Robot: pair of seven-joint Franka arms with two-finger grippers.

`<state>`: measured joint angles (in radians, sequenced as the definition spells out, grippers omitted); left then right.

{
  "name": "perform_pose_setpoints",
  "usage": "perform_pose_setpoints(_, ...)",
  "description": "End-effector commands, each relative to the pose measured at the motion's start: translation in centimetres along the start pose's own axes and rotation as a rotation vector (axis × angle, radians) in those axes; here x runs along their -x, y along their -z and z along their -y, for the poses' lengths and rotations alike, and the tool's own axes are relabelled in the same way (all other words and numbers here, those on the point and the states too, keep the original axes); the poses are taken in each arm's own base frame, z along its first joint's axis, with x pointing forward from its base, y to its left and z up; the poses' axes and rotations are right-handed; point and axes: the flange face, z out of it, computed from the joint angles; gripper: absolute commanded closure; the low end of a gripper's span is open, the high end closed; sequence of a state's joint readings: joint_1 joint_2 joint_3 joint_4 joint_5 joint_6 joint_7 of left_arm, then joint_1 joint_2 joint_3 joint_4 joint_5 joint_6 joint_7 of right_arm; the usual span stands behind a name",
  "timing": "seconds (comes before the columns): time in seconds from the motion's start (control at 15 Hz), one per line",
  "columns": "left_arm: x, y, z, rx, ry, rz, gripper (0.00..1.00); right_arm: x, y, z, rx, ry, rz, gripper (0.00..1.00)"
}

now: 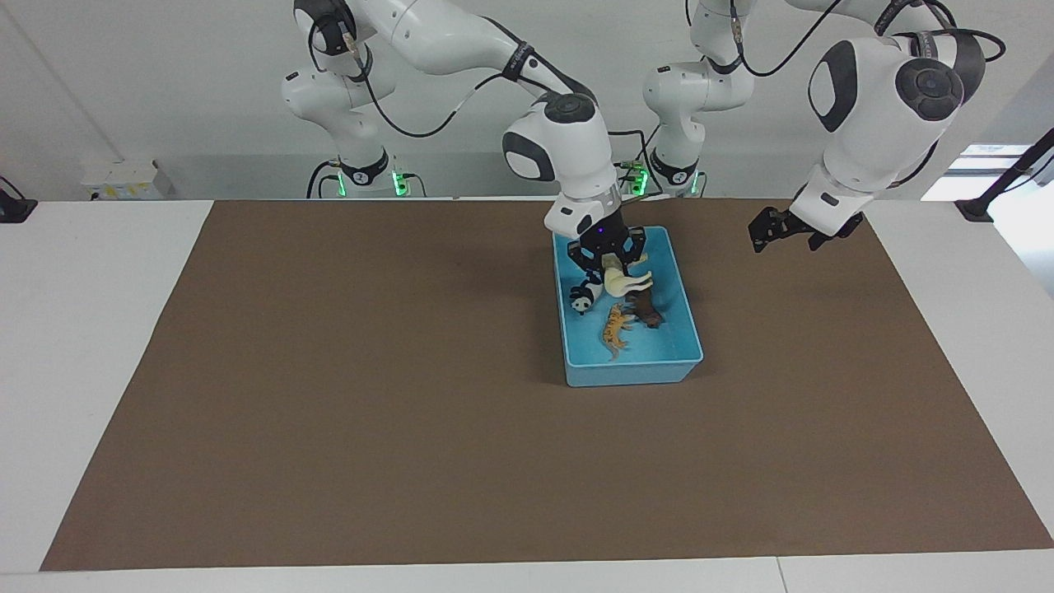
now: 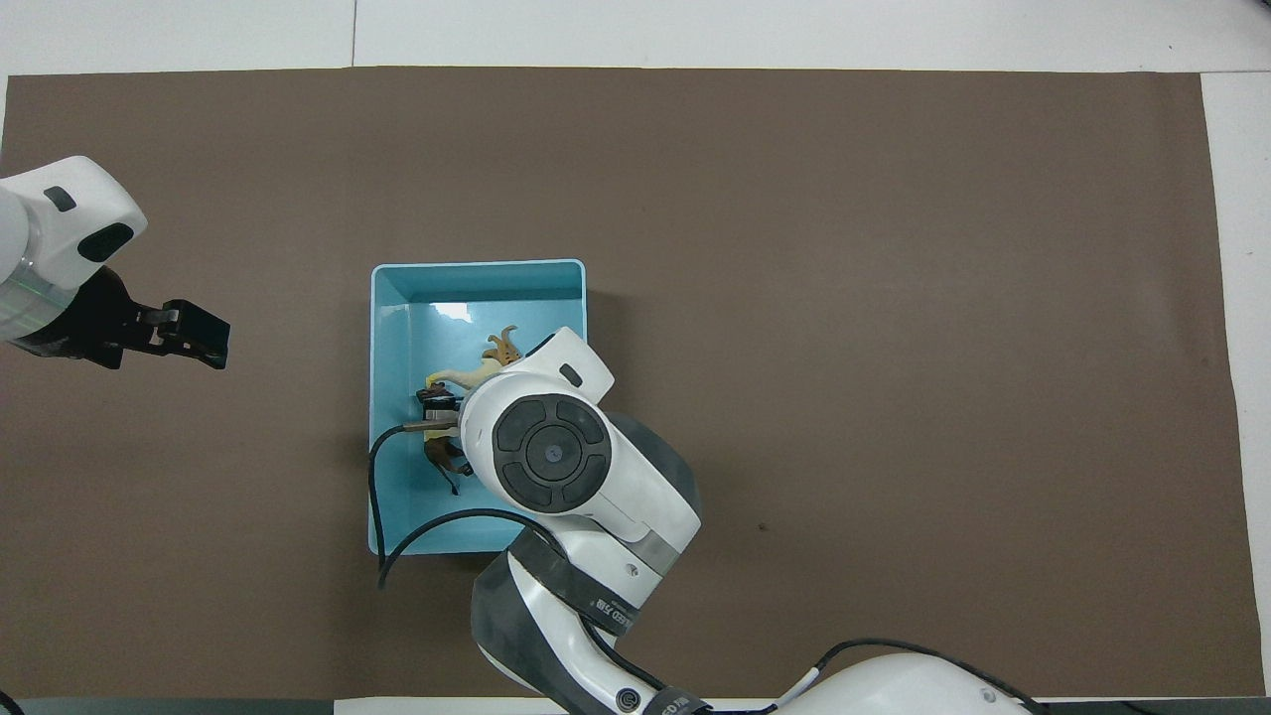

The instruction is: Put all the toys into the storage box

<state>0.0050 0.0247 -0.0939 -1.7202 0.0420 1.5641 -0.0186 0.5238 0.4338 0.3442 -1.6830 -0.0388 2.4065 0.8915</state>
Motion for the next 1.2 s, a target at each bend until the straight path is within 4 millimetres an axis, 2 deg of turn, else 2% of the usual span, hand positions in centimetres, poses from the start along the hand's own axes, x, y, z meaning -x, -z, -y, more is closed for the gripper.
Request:
perform_pose_setpoints(0.0,-0.1,0.5,0.0,0.007,-0.015,-0.009,0.0,0.4,0.0,-0.5,0.02,-0.099,0.006,0.0)
perform_pose_setpoints(0.07,-0.1,0.4,0.1,0.008,-0.014,-0.004,0.0,0.4,0.4,-0.3,0.035,-0.127,0.006,0.0)
perform_pose_setpoints(0.2,-0.1,0.5,0.2,0.008,-0.011,-0.013,0.0,-0.5,2.5,-0.7,0.053,-0.179,-0.001,0.0)
perform_pose_setpoints(0.33,-0.2,0.4,0.1,0.008,-0.014,-0.02,0.0,-2.0,6.4,-1.7,0.06,-0.198,-0.032,0.0)
perform_pose_setpoints(0.4,-0.1,0.2,0.1,0.009,-0.014,-0.018,0.0,-3.8,9.1,-3.5,0.068,-0.231,-0.058,0.0)
perform_pose_setpoints(0.53,-0.2,0.3,0.0,0.009,-0.015,-0.026,0.0,-7.1,13.2,-8.0,0.119,-0.254,-0.081,0.0)
perform_pose_setpoints(0.6,-0.2,0.3,-0.1,0.01,-0.017,-0.033,0.0,-8.9,15.2,-10.6,0.135,-0.189,-0.095,0.0)
perform_pose_setpoints(0.8,-0.3,0.7,0.0,0.012,-0.015,-0.043,0.0,-14.5,19.4,-19.7,0.188,0.055,-0.118,0.0)
perform_pose_setpoints(1.0,-0.4,0.8,0.0,0.012,-0.015,-0.053,0.0,-17.7,23.5,-28.3,0.249,0.253,-0.115,0.0)
perform_pose_setpoints(1.13,-0.4,0.5,-0.1,0.013,-0.015,-0.049,0.0,-18.3,26.0,-33.2,0.284,0.233,-0.089,0.0)
